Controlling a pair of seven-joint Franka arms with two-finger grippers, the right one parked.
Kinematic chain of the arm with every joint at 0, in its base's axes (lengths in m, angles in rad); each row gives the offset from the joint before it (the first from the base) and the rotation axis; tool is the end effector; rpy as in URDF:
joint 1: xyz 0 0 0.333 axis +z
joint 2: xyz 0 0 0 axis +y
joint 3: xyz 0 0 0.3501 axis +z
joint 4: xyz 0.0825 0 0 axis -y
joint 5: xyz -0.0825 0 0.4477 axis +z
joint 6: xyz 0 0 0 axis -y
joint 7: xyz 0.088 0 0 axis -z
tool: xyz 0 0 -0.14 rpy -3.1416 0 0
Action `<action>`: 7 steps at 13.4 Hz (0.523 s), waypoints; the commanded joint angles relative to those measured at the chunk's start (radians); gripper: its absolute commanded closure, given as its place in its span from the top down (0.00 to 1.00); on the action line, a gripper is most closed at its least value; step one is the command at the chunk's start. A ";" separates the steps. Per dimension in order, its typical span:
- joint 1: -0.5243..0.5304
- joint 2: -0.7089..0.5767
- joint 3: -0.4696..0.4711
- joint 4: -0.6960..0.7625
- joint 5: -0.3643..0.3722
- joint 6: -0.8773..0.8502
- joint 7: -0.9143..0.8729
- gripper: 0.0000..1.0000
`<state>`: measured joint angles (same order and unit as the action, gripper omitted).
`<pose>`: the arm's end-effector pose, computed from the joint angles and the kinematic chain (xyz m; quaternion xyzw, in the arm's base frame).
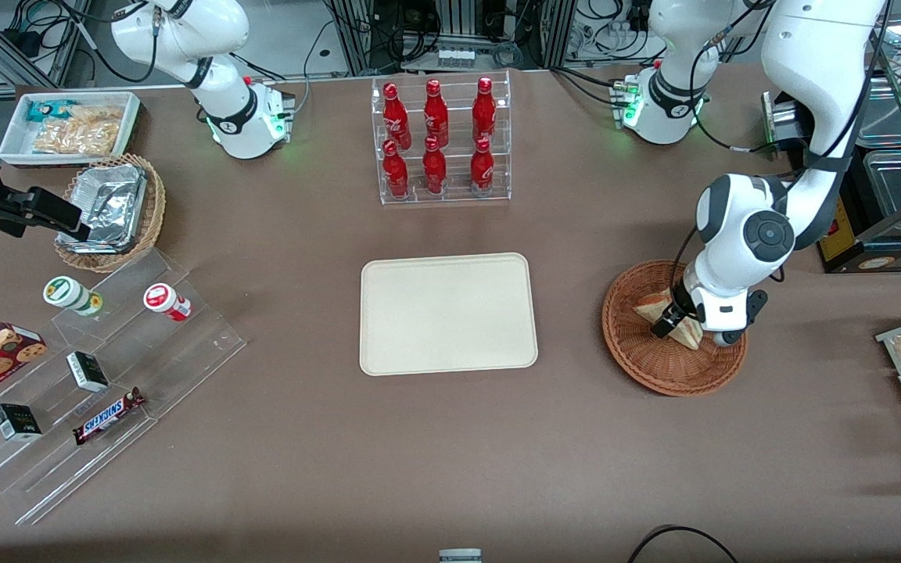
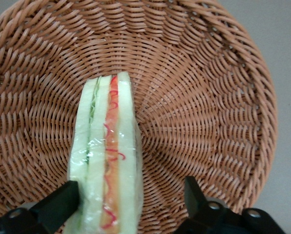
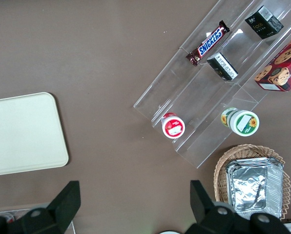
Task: Place sandwich from basket to tray
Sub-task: 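Close the left gripper on the sandwich and lift it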
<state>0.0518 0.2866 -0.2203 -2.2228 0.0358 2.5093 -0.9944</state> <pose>0.5892 -0.1030 0.1972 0.9197 0.3921 -0.0080 0.0190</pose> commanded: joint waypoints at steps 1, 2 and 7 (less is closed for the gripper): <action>0.005 0.014 0.002 -0.005 0.012 0.025 -0.009 0.54; 0.007 0.014 0.004 -0.006 0.013 0.023 -0.009 0.38; 0.007 -0.015 0.004 0.011 0.015 -0.047 -0.007 0.03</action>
<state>0.0579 0.2933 -0.2175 -2.2188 0.0363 2.5047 -0.9940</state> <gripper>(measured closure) 0.841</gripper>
